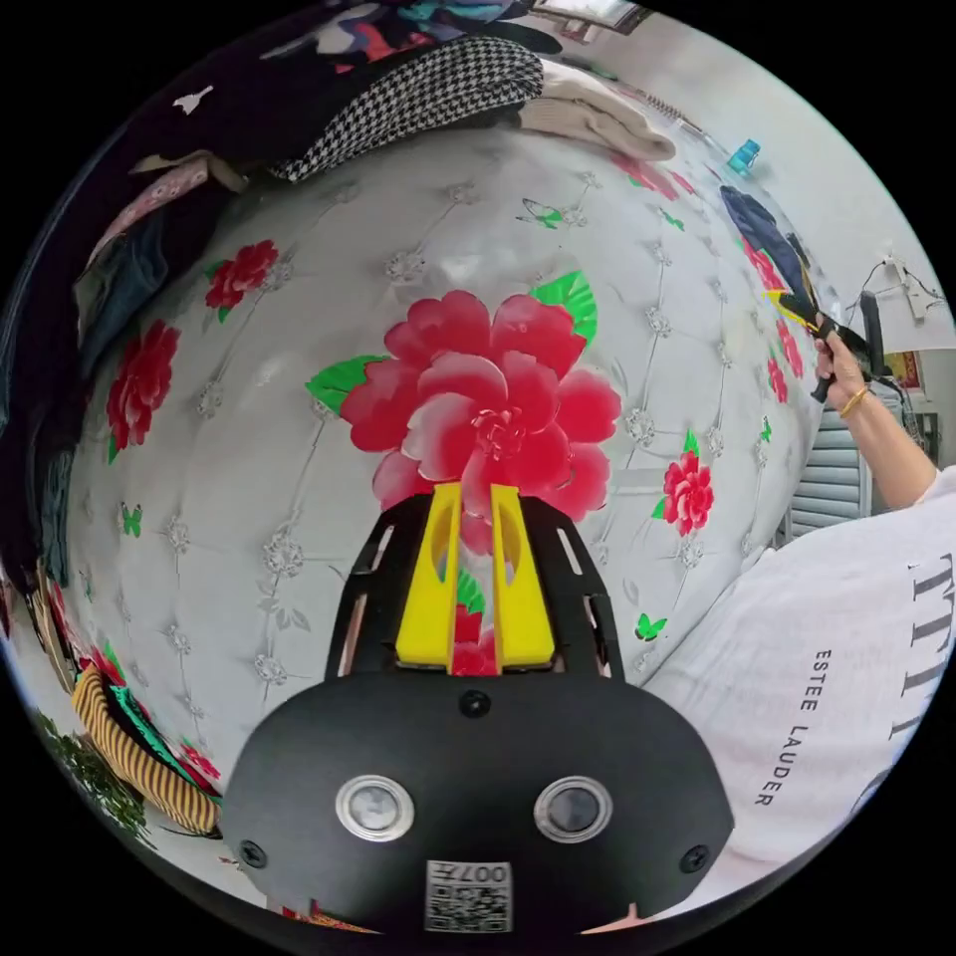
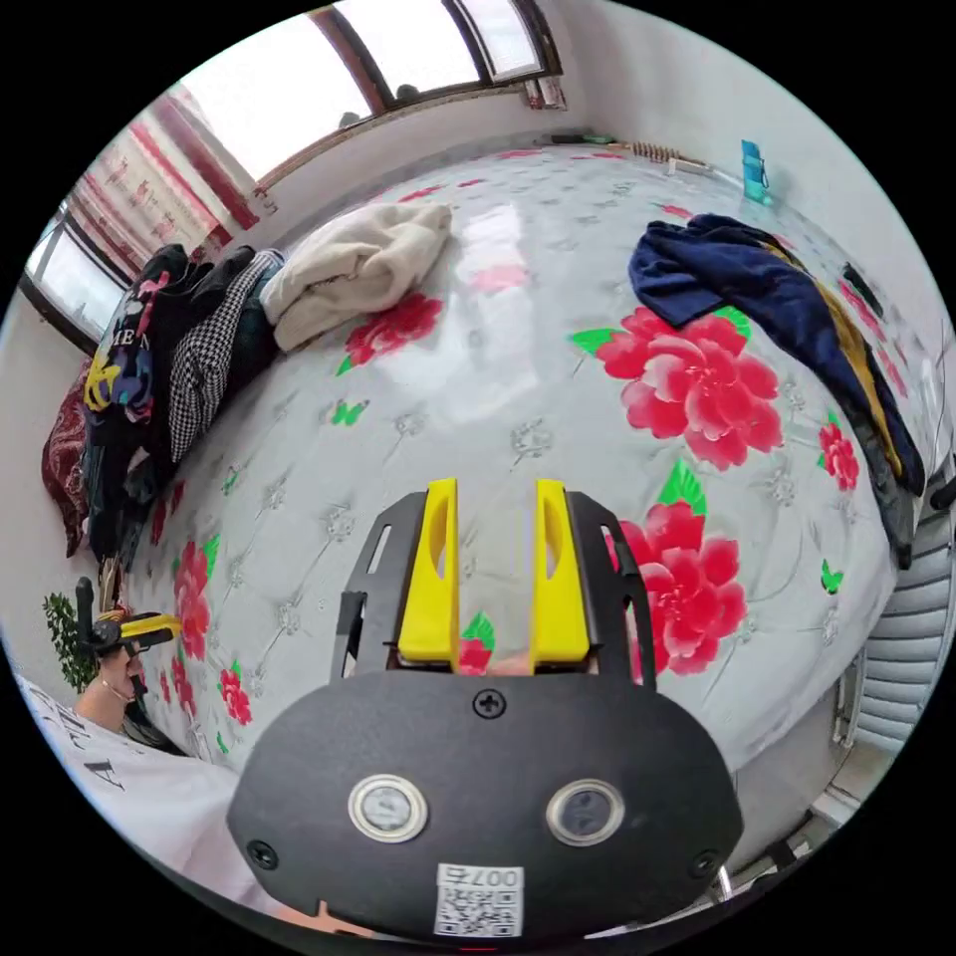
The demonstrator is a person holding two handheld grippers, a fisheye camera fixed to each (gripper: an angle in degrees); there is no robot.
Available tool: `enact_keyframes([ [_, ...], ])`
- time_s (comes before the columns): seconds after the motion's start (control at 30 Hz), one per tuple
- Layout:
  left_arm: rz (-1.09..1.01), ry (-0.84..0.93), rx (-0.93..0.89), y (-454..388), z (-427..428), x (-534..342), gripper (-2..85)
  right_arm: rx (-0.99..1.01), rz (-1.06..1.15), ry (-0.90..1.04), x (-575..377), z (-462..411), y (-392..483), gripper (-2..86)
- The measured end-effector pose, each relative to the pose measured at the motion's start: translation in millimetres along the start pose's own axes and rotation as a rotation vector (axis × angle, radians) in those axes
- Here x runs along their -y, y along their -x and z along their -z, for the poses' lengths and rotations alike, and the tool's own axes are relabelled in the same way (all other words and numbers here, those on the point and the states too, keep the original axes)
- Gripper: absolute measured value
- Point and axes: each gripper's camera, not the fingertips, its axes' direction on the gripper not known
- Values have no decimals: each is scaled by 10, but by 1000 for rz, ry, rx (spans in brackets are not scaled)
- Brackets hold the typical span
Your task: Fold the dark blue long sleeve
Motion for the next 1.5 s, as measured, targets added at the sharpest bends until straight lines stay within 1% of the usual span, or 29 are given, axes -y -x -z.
enact_keyframes([
  [0.1, -25, 57, 103, -350, -185, 280, 54, -57, -17, -86, 505, 68, -214, 101],
  [0.23, -71, 76, 149, -559, -350, 436, 50, -119, -3, -141, 1329, -188, -329, 102],
  [0.3, -63, 95, 143, -576, -410, 532, 50, -131, -33, -137, 1624, -376, -442, 102],
  [0.37, -44, 114, 127, -565, -464, 629, 53, -114, -78, -66, 1915, -722, -584, 97],
  [0.43, 0, 124, 105, -536, -524, 725, 55, -110, -120, -8, 1983, -1002, -618, 85],
  [0.47, 3, 127, 108, -545, -539, 746, 55, -223, -153, -127, 1882, -960, -526, 52],
  [0.5, -2, 131, 124, -580, -568, 786, 56, -219, -148, -69, 1883, -1056, -517, 35],
  [0.53, -5, 140, 142, -617, -597, 832, 56, -216, -135, -84, 1879, -1001, -472, 21],
  [0.63, 12, 158, 174, -665, -657, 941, 56, -85, -163, -68, 1776, -887, -425, 5],
  [0.7, 4, 170, 186, -677, -684, 1002, 57, 8, -116, -50, 1598, -822, -273, 2],
  [0.8, -24, 181, 183, -641, -706, 1078, 58, 120, 5, -19, 1053, -714, 269, -1],
  [0.83, -33, 178, 172, -601, -704, 1093, 59, 198, 25, 2, 767, -671, 529, -1],
  [0.87, -33, 173, 163, -574, -701, 1097, 59, 339, 81, 66, 466, -665, 865, -2],
  [0.9, -32, 158, 145, -515, -689, 1090, 61, 423, 109, 123, 308, -702, 1081, -2],
  [0.93, -31, 135, 133, -452, -673, 1066, 62, 560, 188, 259, -84, -792, 1644, -2],
  [0.97, -28, 120, 126, -417, -663, 1047, 61, 642, 301, 356, -553, -805, 2311, -1],
  [1.0, -20, 84, 102, -340, -642, 998, 59, 678, 376, 399, -804, -780, 2666, -1],
  [1.03, -1, 39, 71, -248, -619, 928, 55, 711, 538, 445, -1250, -652, 3332, -1],
  [1.07, 14, 13, 55, -200, -605, 885, 46, 654, 629, 400, -1540, -461, 3823, 0],
  [1.1, 51, -35, 28, -110, -570, 793, 28, 611, 664, 367, -1614, -370, 4000, 0],
  [1.13, 78, -20, -6, -31, -565, 705, 11, 519, 774, 320, -1633, -219, 4231, 2],
  [1.17, 86, -19, -28, -2, -561, 654, 2, 378, 815, 234, -1490, -103, 4249, 5],
  [1.2, 98, -36, -59, 42, -528, 513, -2, 300, 786, 179, -1370, -62, 4173, 7],
  [1.23, 95, -71, -67, 67, -467, 332, -6, 175, 670, 82, -1055, -10, 3893, 13],
  [1.27, 90, -85, -60, 78, -436, 237, -6, 93, 535, 43, -692, -2, 3505, 23],
  [1.3, 84, -94, -29, 107, -392, 49, -7, 65, 480, 43, -512, -5, 3296, 32],
  [1.37, 99, -80, 15, 188, -360, -226, -8, -33, 303, 43, 93, 25, 2439, 63],
  [1.47, 167, -29, 2, 364, -351, -609, -9, -161, 130, 0, 584, 152, 1506, 89],
  [1.5, 197, -6, -13, 421, -349, -712, -9, -174, 112, -4, 659, 162, 1361, 92],
])
